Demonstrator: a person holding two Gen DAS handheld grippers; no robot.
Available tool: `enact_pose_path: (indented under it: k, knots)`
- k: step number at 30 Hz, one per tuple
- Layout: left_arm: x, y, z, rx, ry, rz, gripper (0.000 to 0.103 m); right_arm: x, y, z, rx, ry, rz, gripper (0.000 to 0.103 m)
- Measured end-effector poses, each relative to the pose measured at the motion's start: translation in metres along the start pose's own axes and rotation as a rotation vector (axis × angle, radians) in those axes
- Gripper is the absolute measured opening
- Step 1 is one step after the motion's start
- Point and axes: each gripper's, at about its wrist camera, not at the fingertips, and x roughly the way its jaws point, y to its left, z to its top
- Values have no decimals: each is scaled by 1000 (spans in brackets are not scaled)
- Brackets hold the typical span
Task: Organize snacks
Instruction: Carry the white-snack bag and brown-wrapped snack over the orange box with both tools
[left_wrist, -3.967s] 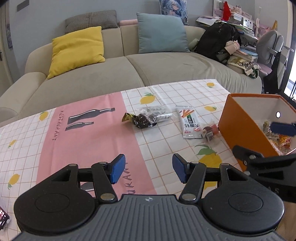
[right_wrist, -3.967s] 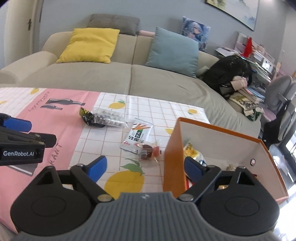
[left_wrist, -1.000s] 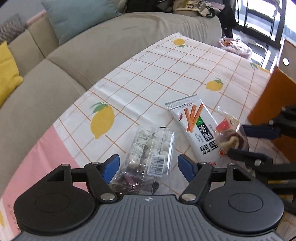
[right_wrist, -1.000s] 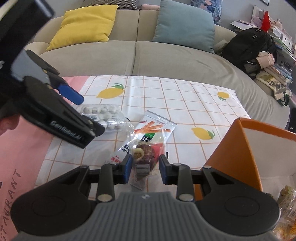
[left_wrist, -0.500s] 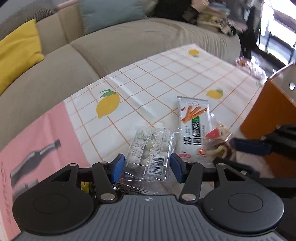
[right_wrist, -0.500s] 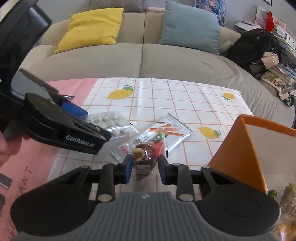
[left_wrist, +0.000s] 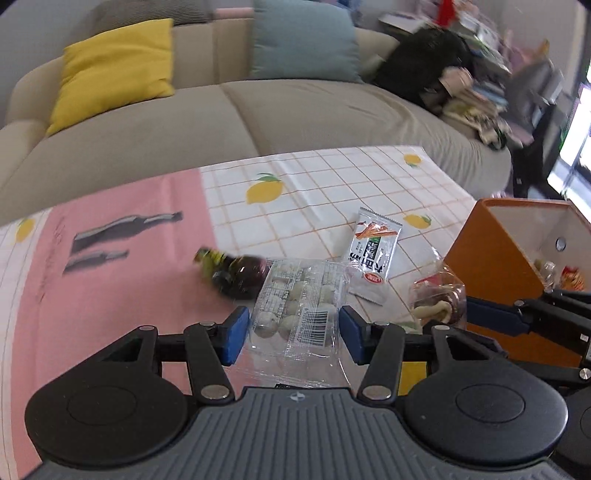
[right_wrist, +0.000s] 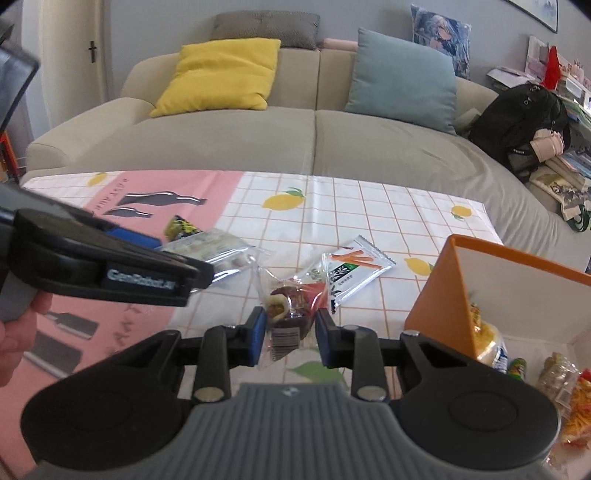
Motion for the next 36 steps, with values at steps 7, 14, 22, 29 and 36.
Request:
enact_pose_path:
  k: [7, 14, 22, 29, 36]
  knots:
    - [-50, -11, -16, -65, -45, 13, 60, -51, -1, -8, 19, -24, 59, 27]
    - [-81, -39, -22, -54, -50, -24, 60, -96, -10, -14, 48, -63, 87, 26]
    - [-107, -87, -11, 5, -88, -94, 60, -142, -48, -20, 94, -105, 68, 26]
    - [-107, -144, 13, 51, -83, -241, 60, -164, -97, -21, 79, -121, -8, 26]
    - [-86, -200, 41, 153, -81, -328, 60, -168, -153, -17, 42, -85, -113, 26]
